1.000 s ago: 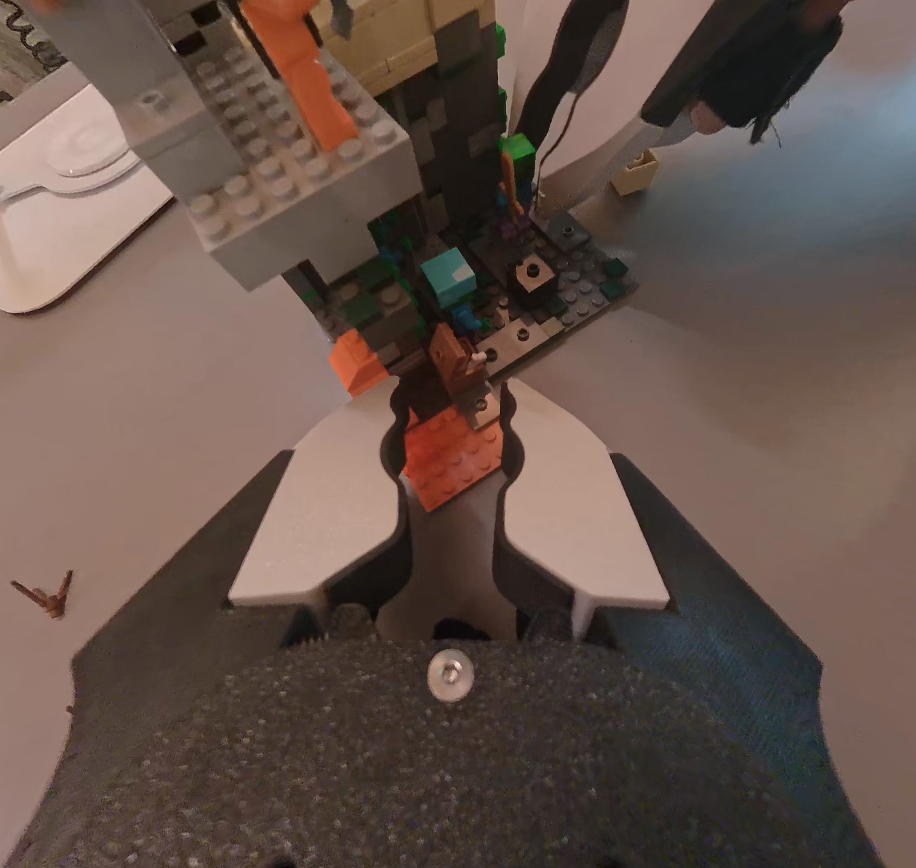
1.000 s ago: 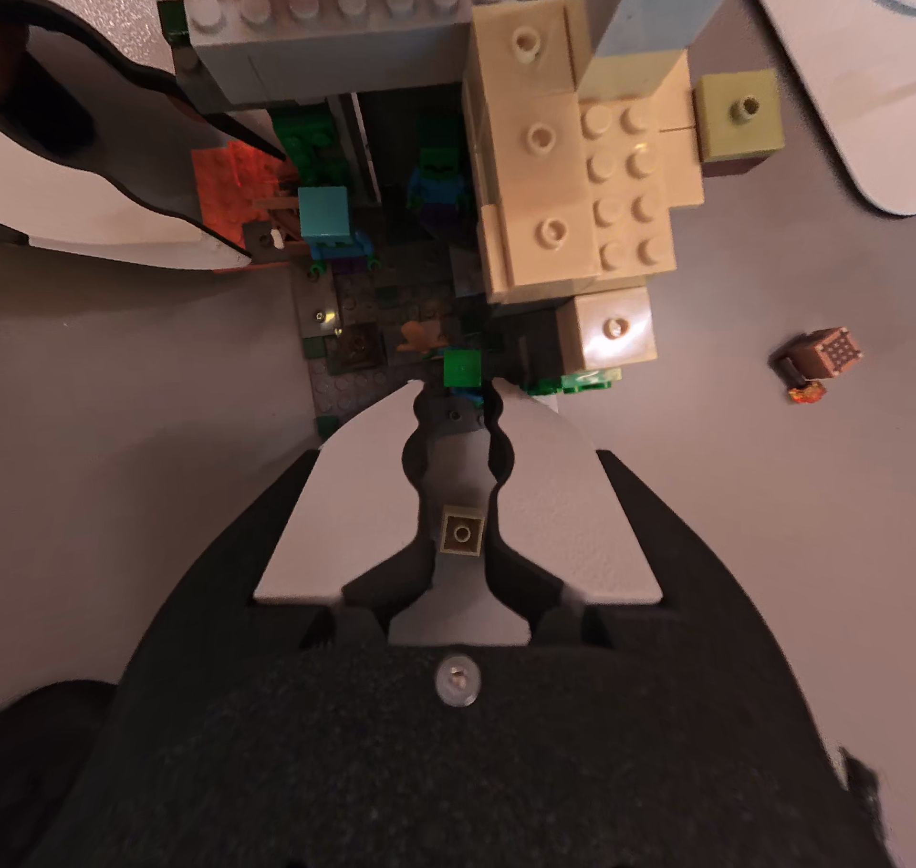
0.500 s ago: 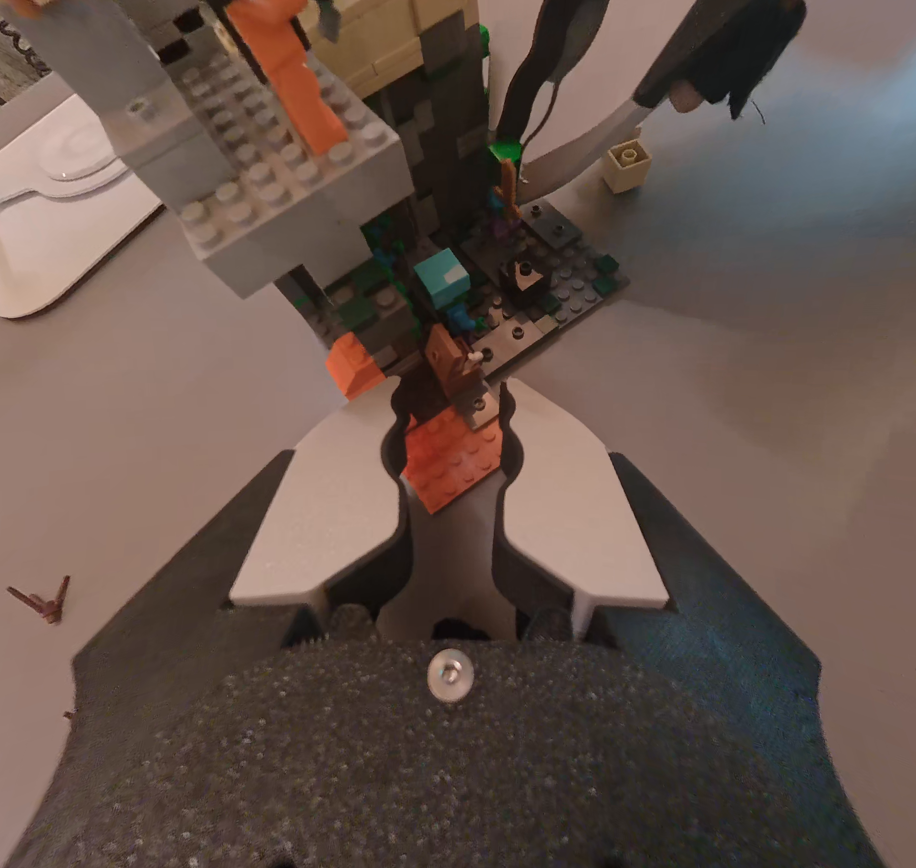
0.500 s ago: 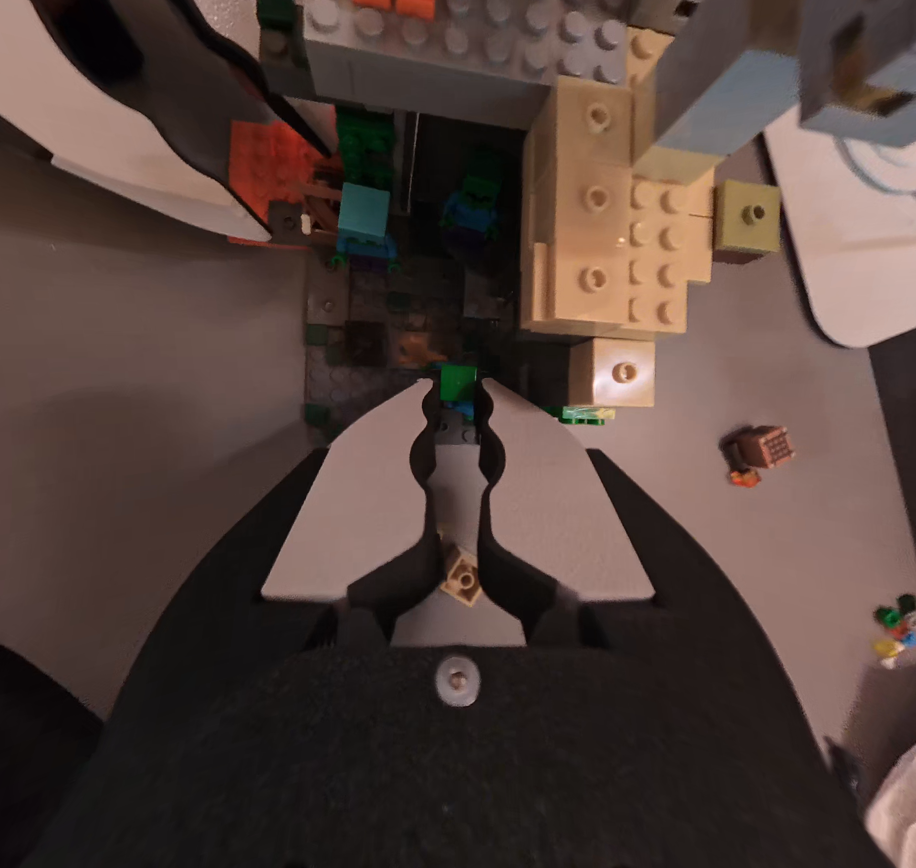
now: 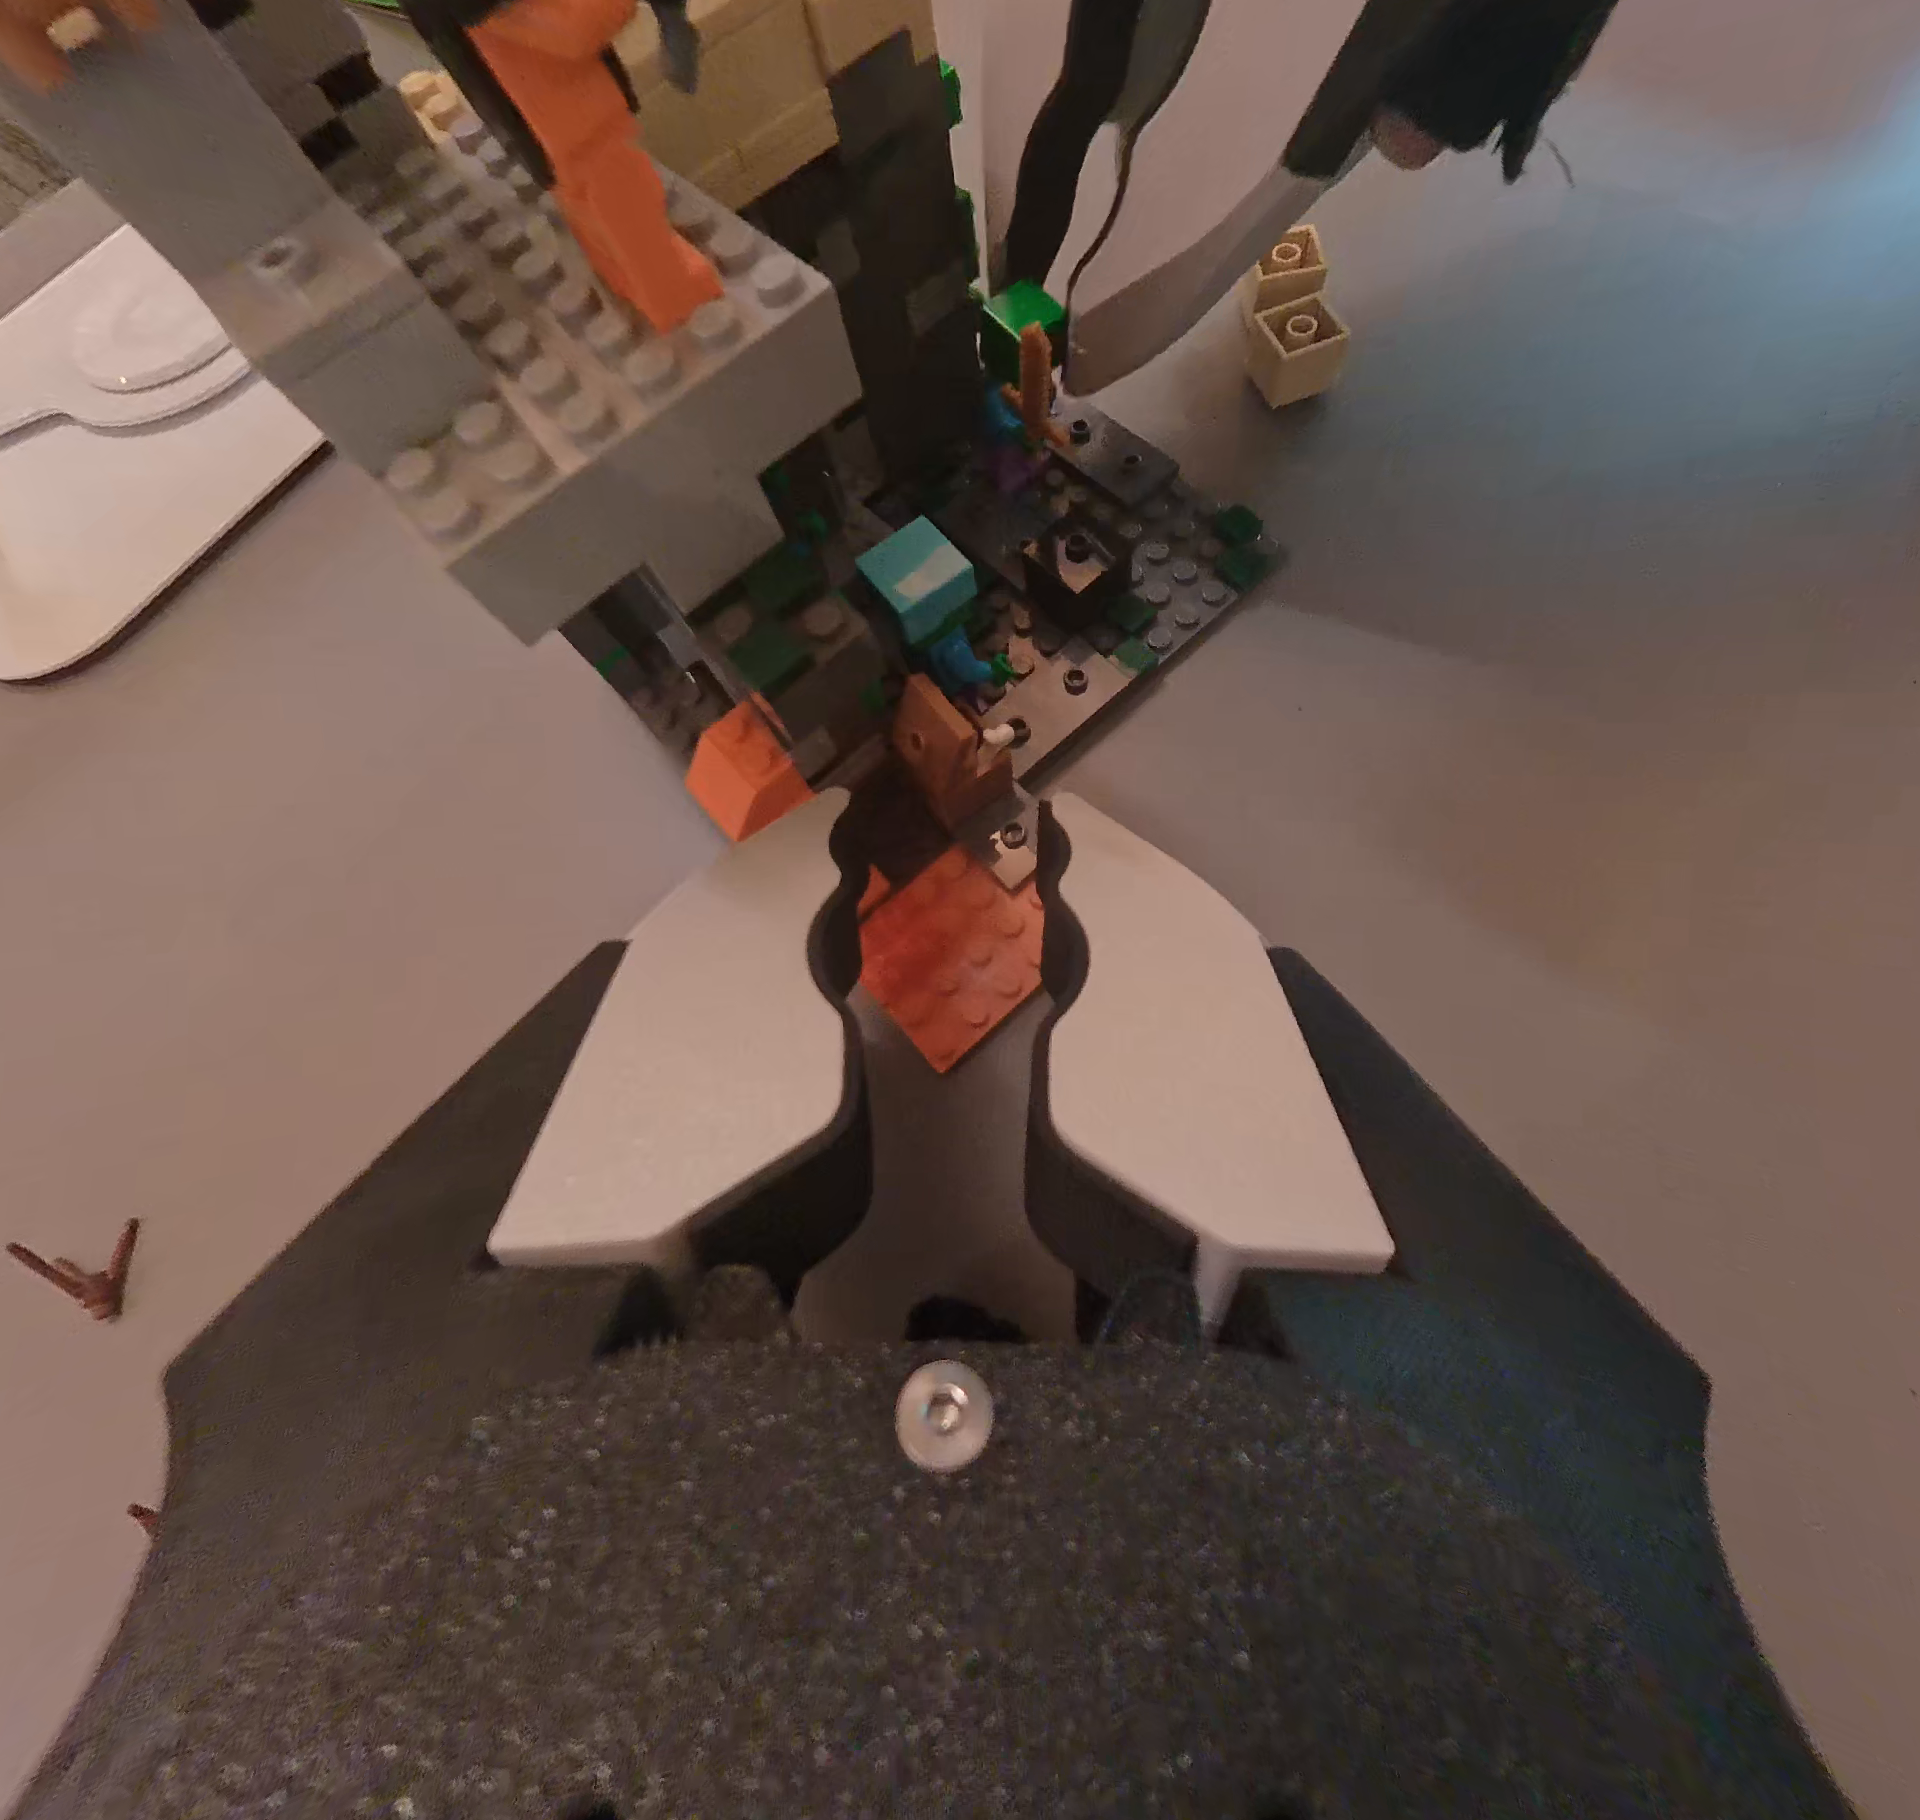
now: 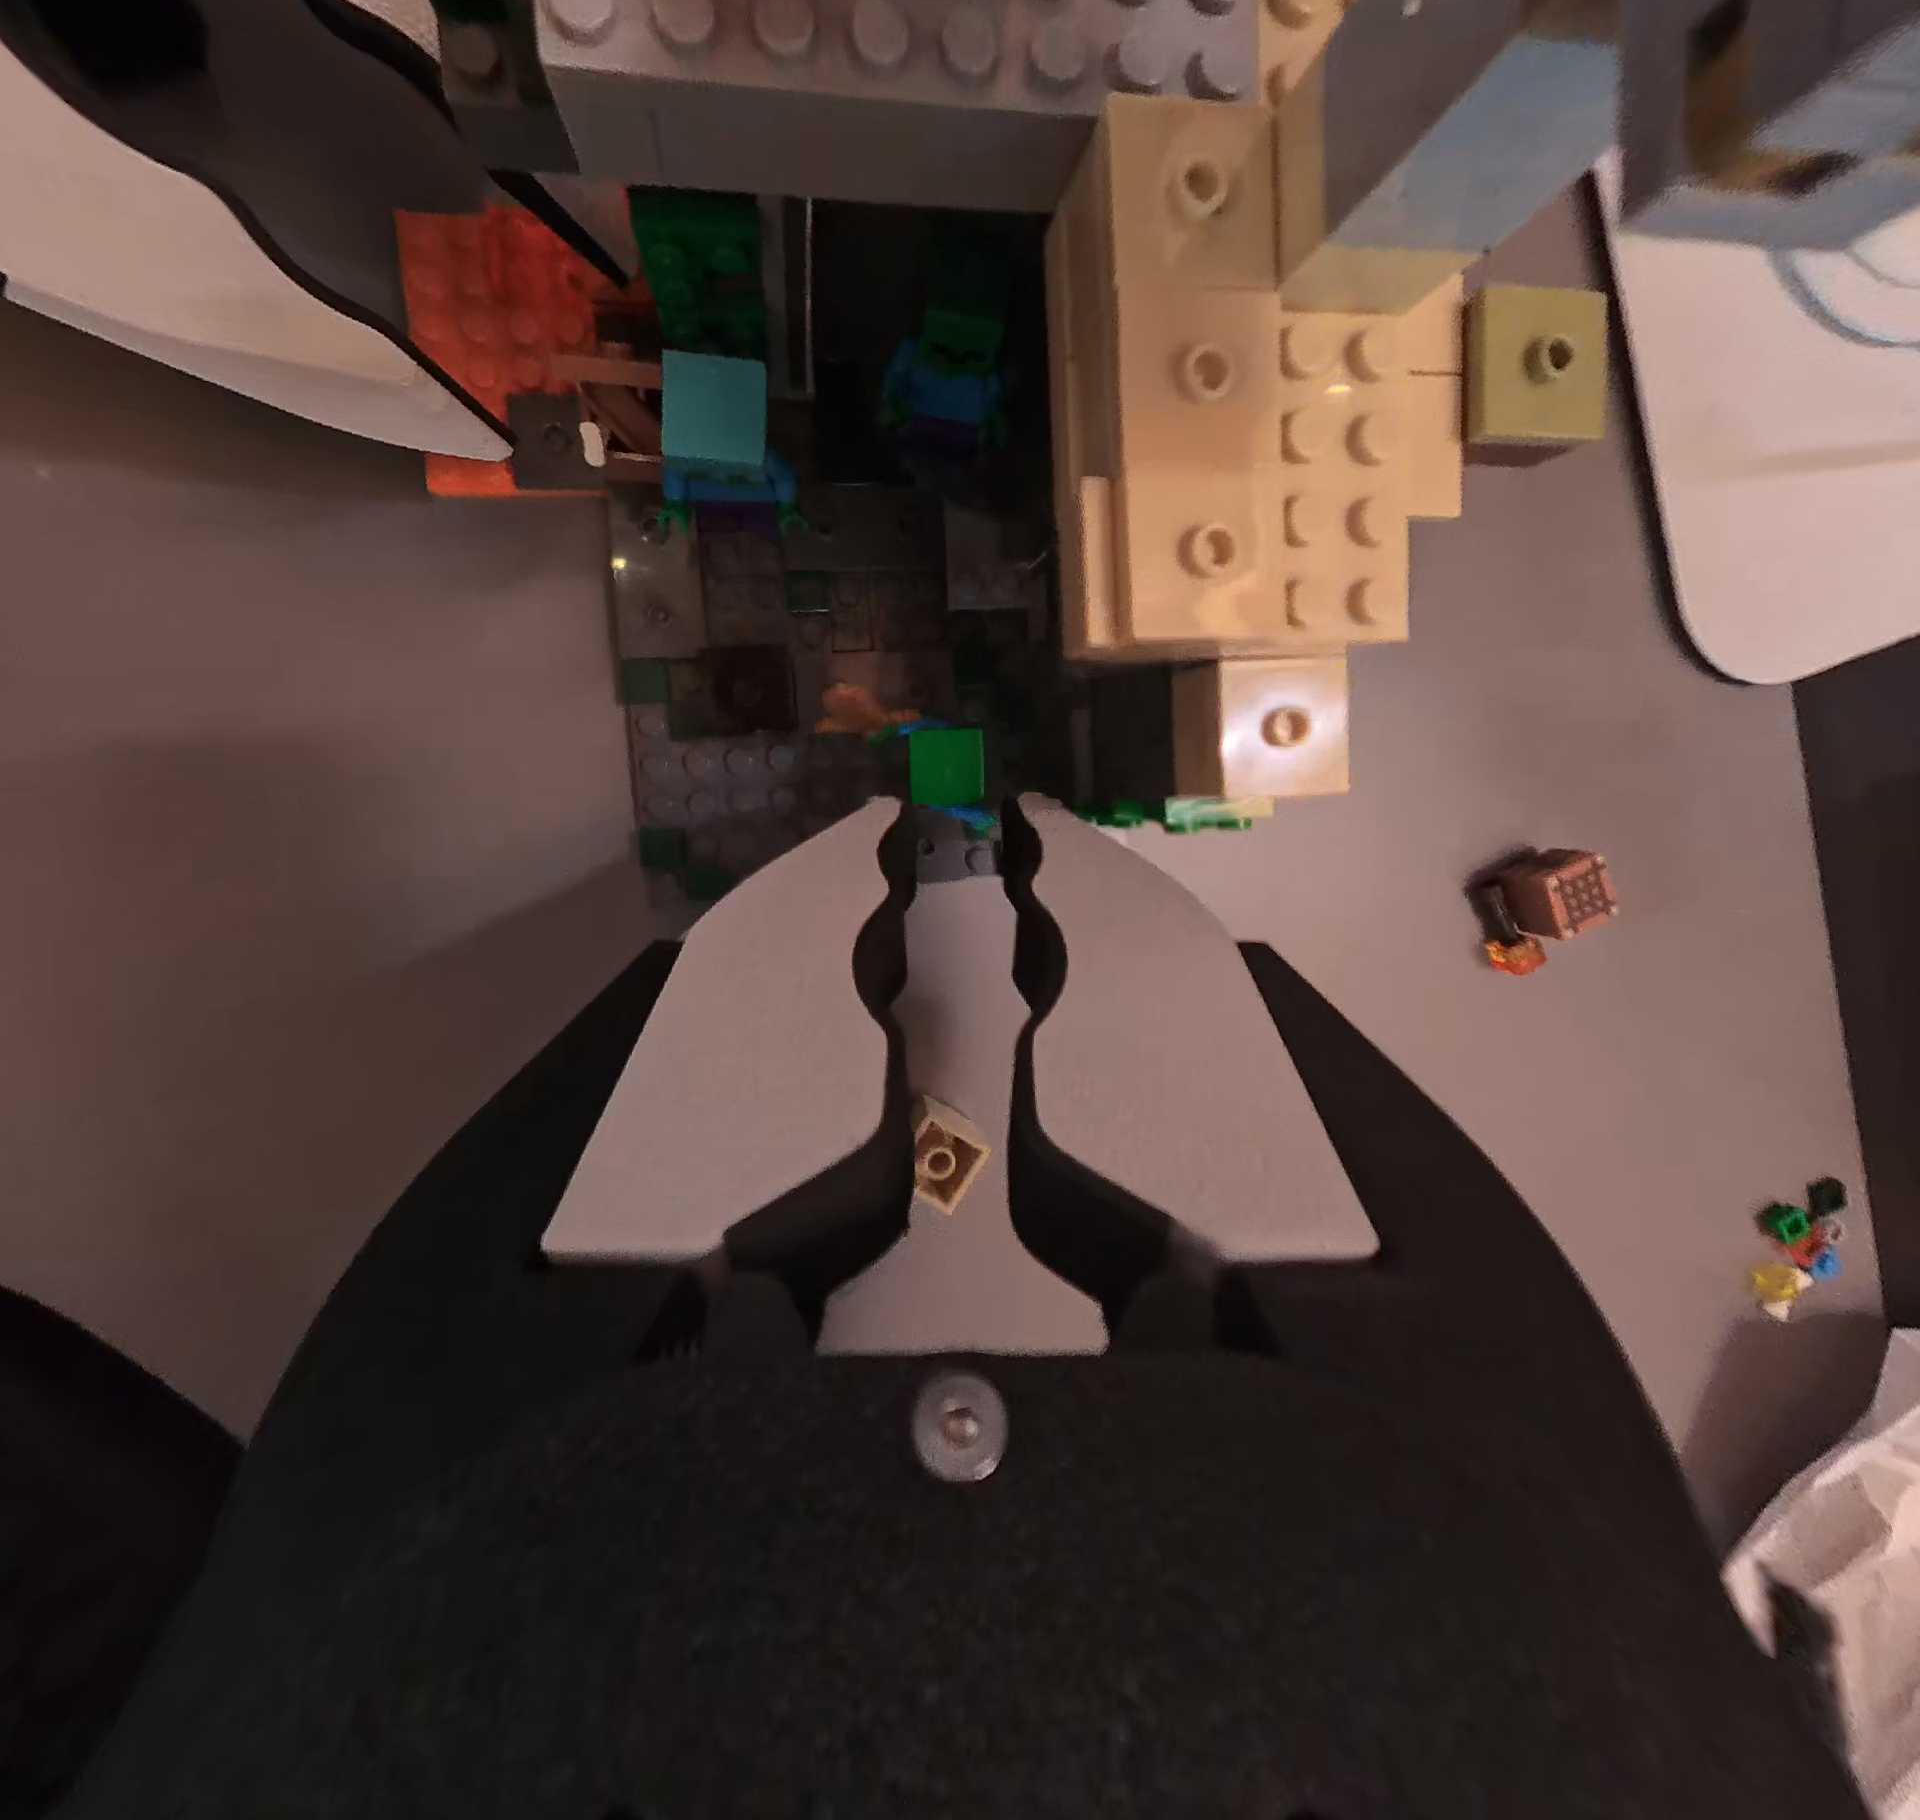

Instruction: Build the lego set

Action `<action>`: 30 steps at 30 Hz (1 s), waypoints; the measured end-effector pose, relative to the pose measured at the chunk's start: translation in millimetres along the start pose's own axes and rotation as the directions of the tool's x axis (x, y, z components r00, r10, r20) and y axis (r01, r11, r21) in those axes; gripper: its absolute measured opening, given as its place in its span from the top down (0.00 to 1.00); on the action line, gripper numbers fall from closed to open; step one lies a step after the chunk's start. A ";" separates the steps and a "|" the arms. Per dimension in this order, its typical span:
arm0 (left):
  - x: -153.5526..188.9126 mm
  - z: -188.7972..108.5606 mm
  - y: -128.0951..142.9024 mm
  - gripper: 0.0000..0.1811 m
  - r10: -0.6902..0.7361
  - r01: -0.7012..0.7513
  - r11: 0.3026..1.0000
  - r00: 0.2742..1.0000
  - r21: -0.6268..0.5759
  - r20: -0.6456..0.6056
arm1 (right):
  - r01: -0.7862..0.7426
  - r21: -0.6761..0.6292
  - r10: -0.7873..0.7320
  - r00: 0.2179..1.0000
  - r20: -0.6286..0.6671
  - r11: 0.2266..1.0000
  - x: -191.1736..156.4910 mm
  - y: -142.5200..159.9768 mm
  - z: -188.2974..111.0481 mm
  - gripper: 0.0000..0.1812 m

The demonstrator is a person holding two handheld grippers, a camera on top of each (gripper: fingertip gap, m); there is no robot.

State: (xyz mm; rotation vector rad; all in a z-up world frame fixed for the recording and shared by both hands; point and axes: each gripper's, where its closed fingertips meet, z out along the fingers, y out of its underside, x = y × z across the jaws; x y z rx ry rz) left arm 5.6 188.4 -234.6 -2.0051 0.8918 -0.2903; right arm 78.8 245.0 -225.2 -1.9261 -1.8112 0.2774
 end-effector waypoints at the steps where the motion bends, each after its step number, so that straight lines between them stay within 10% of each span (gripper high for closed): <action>1: -0.2 0.0 0.0 0.83 0.000 0.000 1.000 1.000 0.000 0.000 | -0.011 0.016 0.011 1.000 -0.016 1.000 1.6 -0.3 -2.9 0.91; 30: -3.2 0.0 1.4 0.83 -0.006 0.006 1.000 1.000 -0.005 0.000 | -0.084 0.094 0.087 0.996 -0.031 0.992 12.8 -11.2 -8.0 0.95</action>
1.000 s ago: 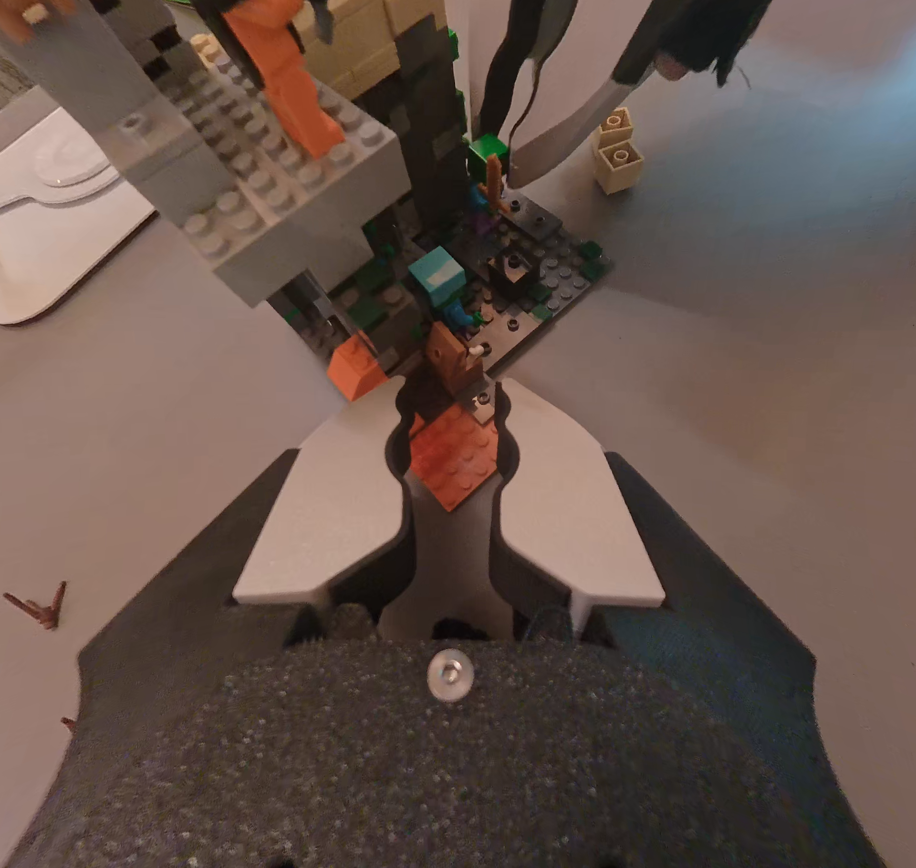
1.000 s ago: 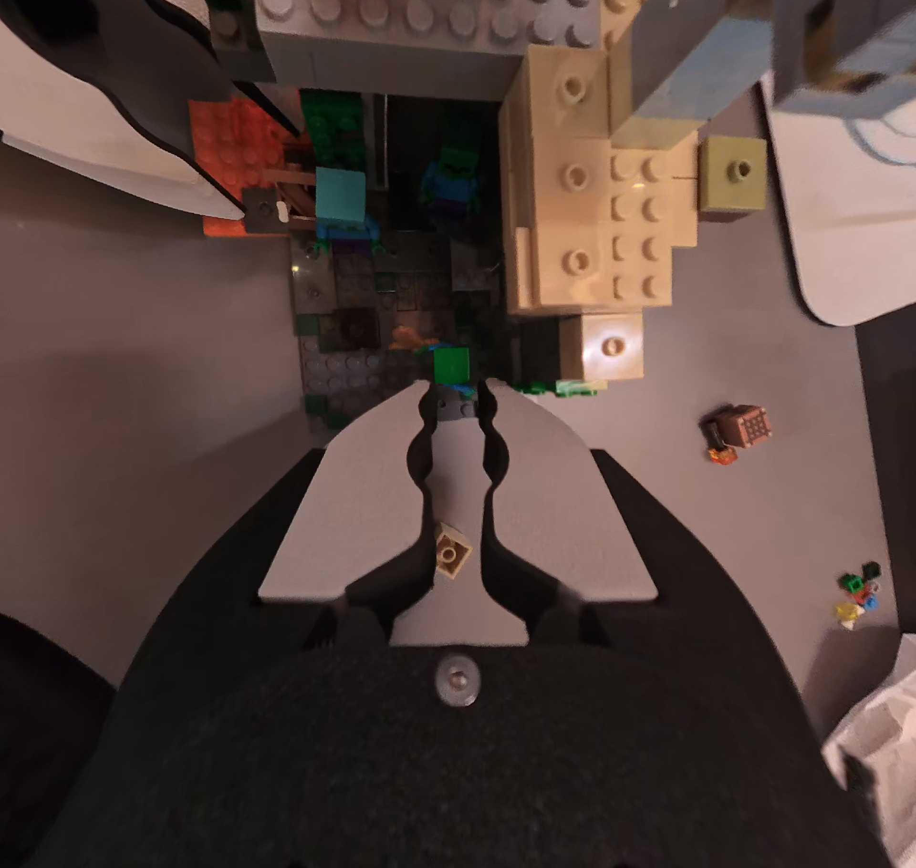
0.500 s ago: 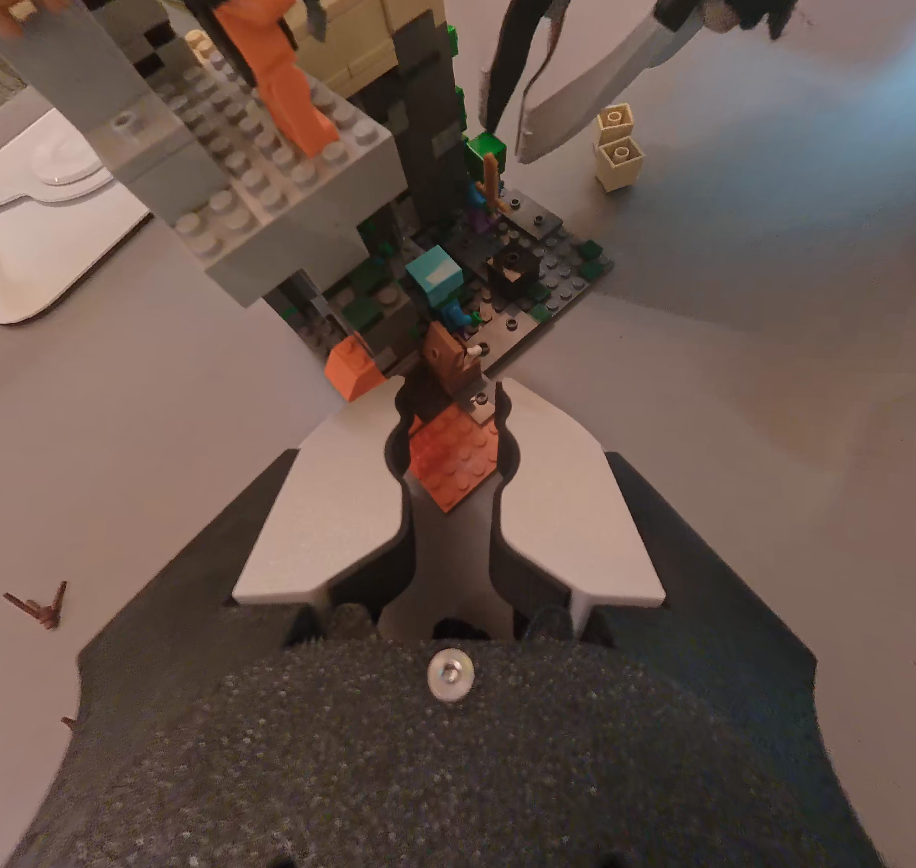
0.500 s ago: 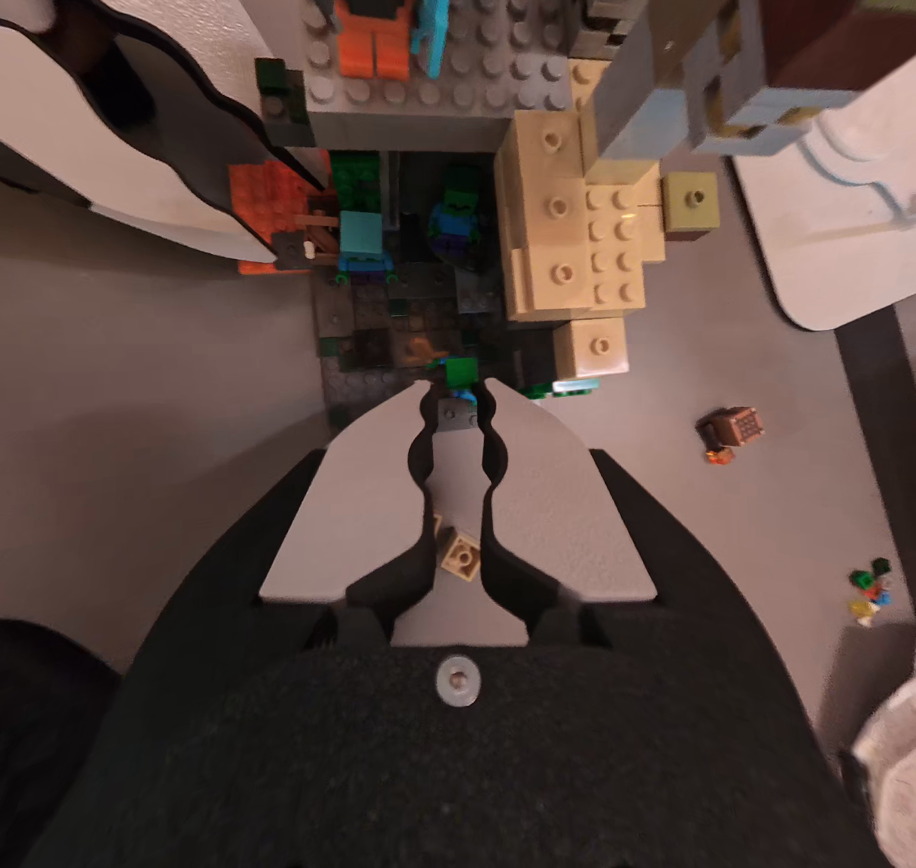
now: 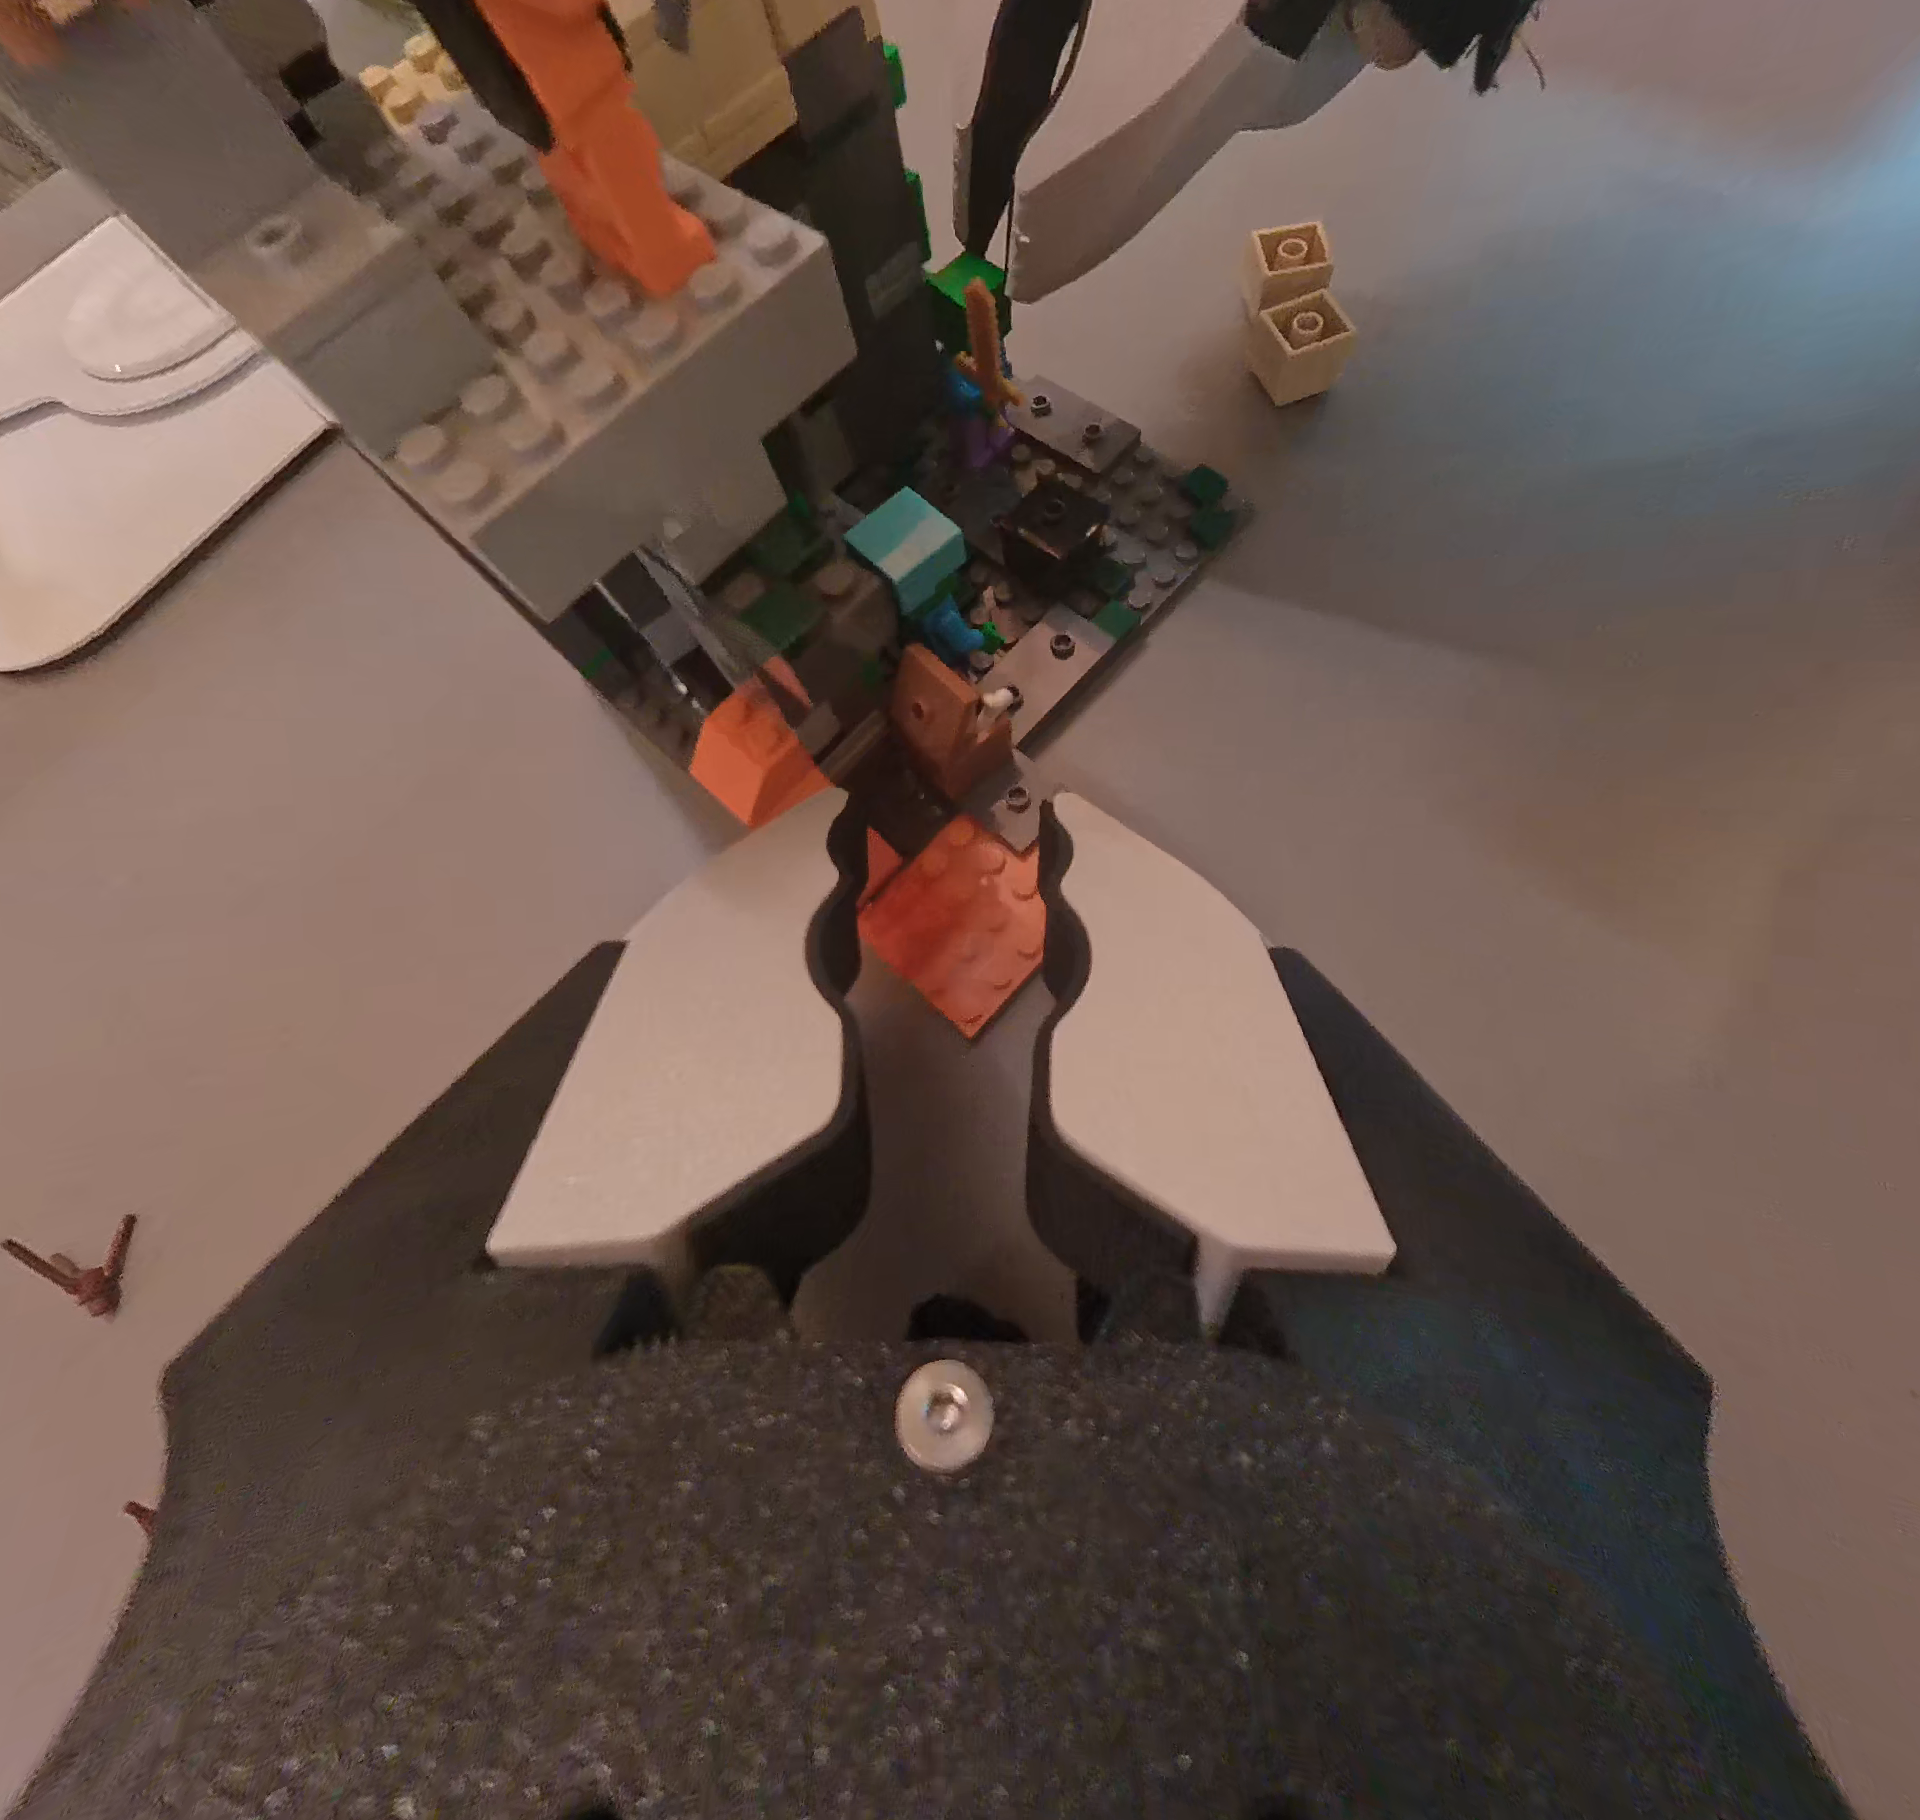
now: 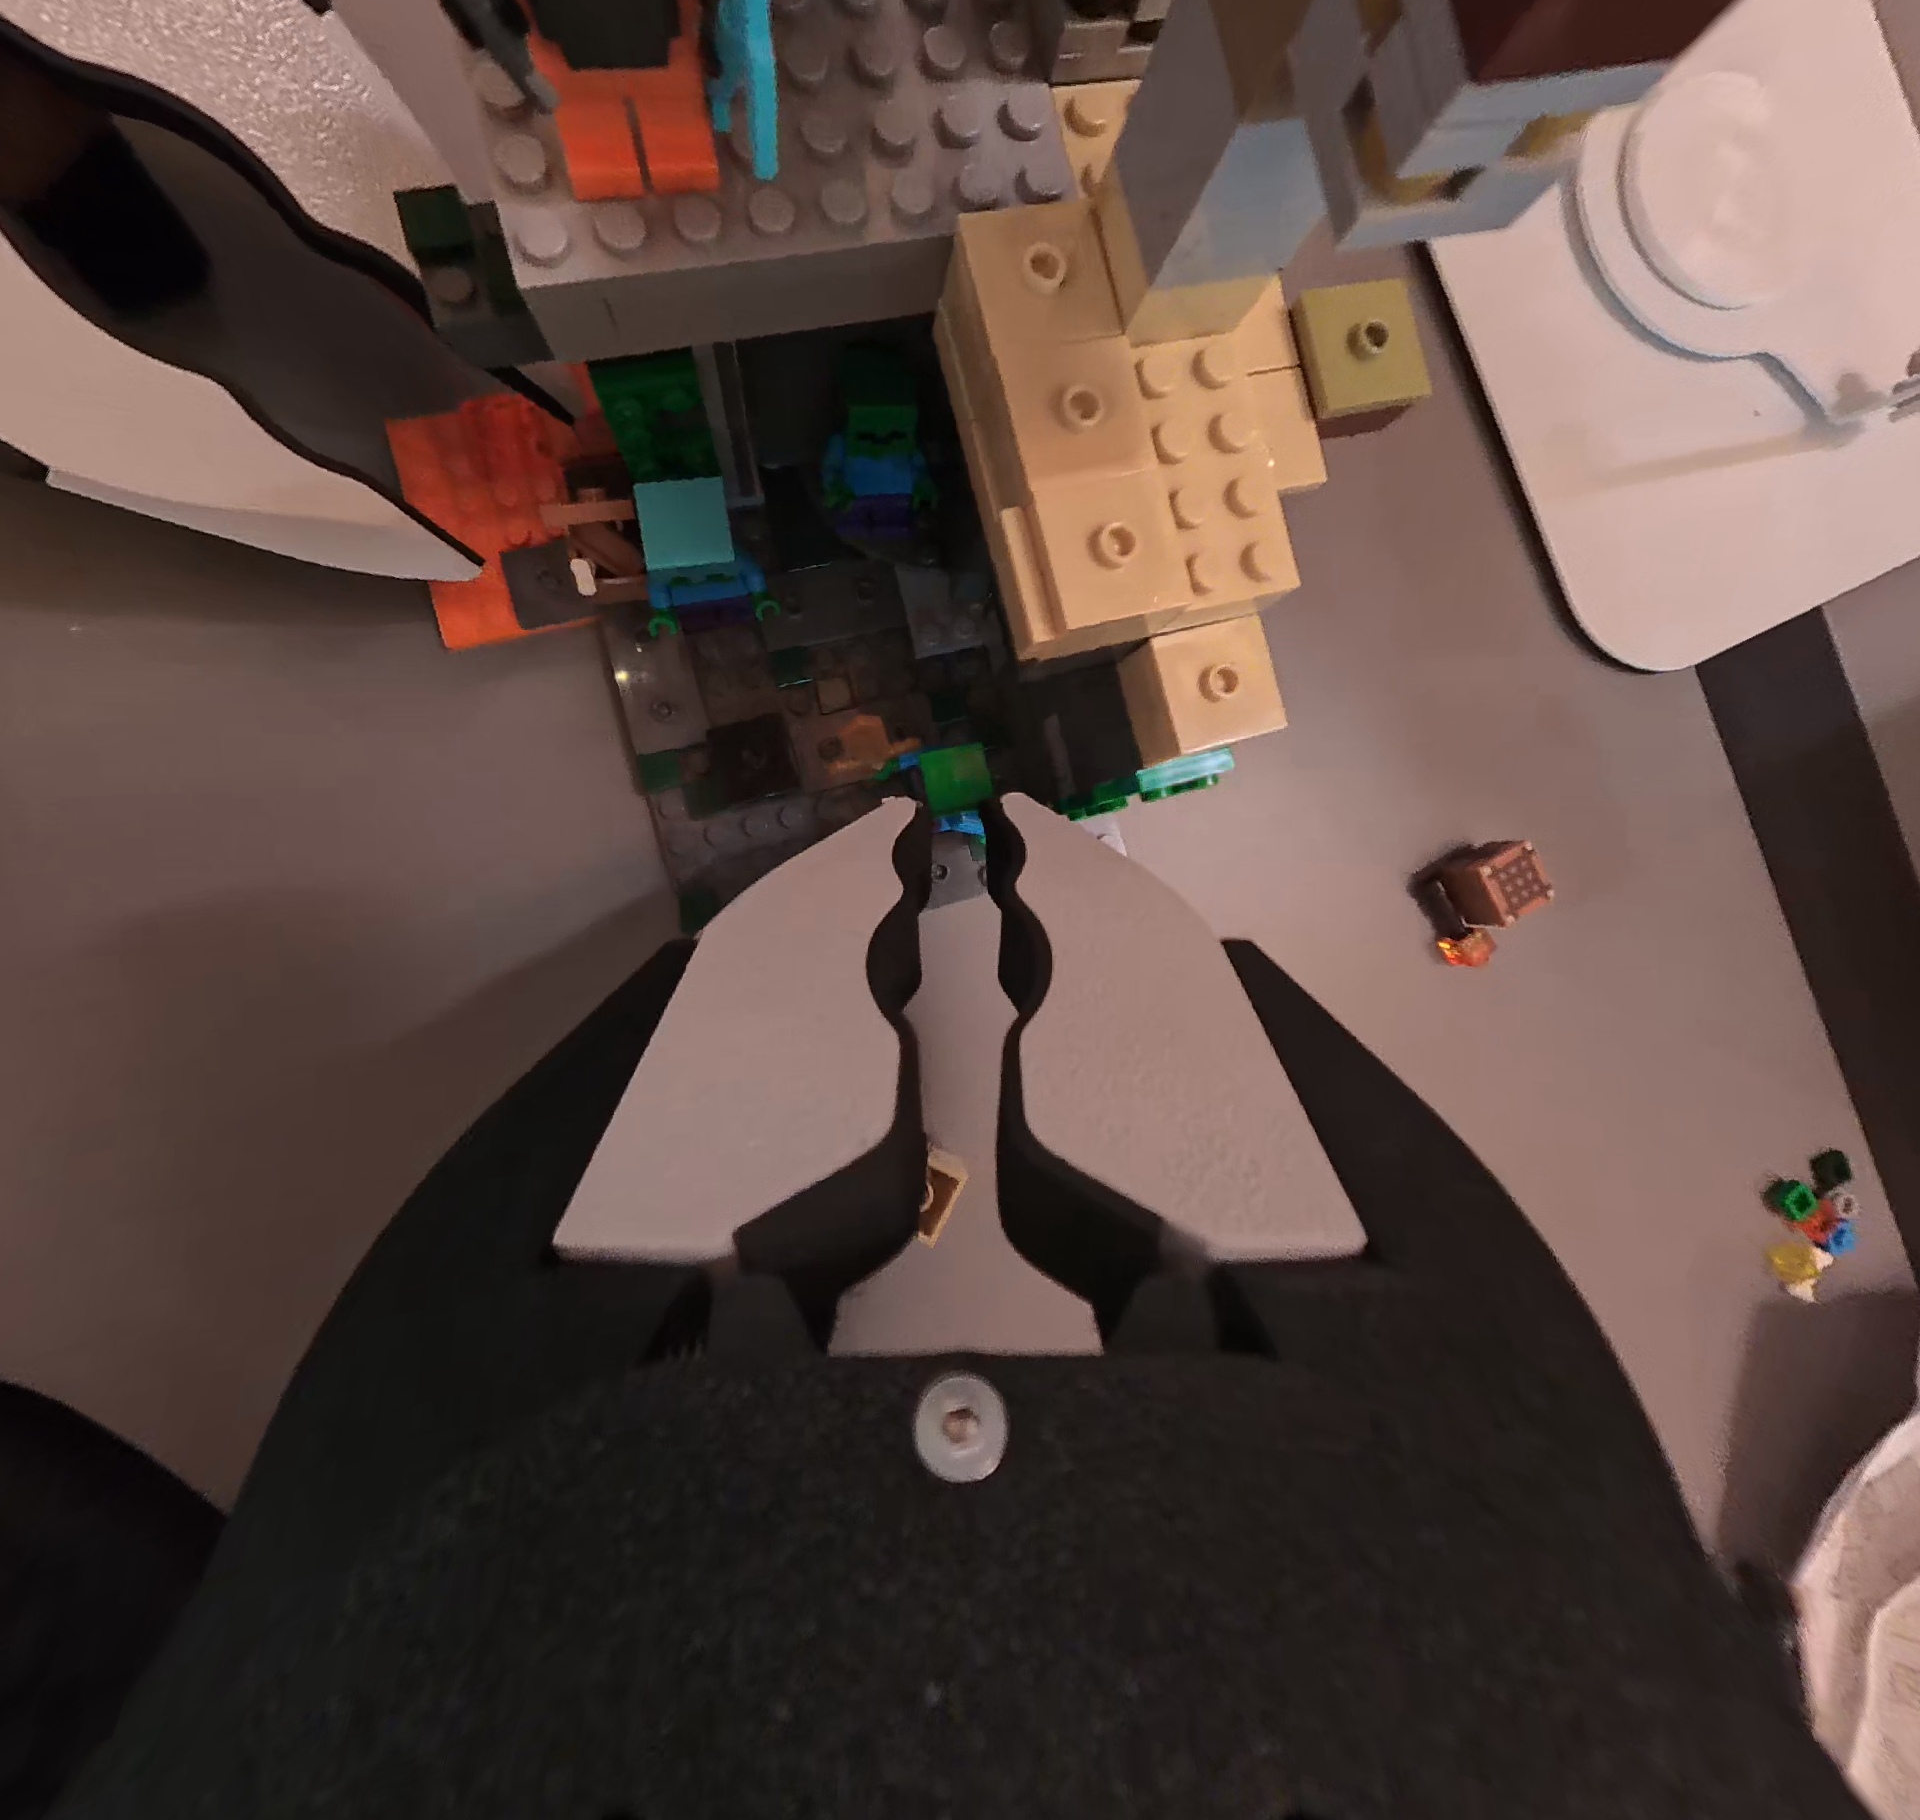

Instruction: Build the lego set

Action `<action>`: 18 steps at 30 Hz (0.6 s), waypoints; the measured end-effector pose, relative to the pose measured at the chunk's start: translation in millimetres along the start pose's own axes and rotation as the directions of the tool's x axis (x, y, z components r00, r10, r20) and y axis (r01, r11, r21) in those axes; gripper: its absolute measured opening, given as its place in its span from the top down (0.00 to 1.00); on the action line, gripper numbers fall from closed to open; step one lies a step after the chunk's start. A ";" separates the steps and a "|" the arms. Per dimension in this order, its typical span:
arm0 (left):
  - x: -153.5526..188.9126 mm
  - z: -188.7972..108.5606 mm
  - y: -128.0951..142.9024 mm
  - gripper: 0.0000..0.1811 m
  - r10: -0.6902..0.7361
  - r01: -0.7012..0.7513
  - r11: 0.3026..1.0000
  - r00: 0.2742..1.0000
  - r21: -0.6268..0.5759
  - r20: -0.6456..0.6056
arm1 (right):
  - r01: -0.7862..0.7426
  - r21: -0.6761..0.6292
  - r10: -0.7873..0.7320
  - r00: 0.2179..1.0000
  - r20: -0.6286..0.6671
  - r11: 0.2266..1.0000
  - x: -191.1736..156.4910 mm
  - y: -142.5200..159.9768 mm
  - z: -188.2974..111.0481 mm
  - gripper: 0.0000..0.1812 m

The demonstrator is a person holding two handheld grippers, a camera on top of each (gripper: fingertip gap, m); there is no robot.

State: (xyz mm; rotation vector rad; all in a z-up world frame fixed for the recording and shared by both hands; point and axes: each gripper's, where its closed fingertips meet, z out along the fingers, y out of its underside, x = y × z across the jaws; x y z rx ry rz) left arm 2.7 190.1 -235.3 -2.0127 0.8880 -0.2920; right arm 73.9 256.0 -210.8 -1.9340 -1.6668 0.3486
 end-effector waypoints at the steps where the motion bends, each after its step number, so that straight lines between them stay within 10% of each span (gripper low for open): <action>1: -0.1 0.0 0.0 0.83 0.000 0.000 1.000 1.000 0.000 0.000 | -0.013 0.004 0.013 1.000 0.000 1.000 0.5 -0.1 0.2 0.95; 18: -6.6 -2.9 -6.9 0.74 -0.067 0.066 0.997 0.998 0.035 0.016 | -0.013 0.217 0.001 0.998 0.058 0.976 34.0 10.8 8.4 0.79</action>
